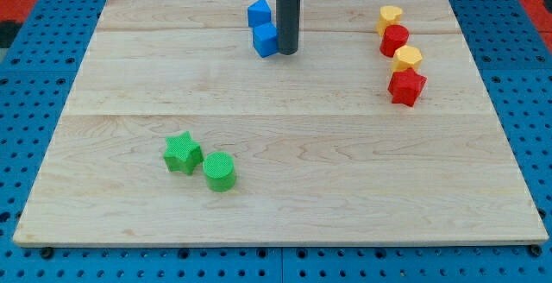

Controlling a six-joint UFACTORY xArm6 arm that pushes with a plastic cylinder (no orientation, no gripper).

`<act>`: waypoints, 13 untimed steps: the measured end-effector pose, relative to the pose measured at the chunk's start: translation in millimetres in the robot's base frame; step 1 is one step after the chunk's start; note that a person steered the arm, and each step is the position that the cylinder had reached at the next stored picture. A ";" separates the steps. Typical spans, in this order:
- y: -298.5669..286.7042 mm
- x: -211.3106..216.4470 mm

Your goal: Push the green star to the top of the green circle

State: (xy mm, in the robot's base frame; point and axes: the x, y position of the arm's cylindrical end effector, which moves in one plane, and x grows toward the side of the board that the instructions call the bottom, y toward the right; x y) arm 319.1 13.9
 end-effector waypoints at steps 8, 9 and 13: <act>-212.4 160.1; -193.5 198.9; -100.4 208.4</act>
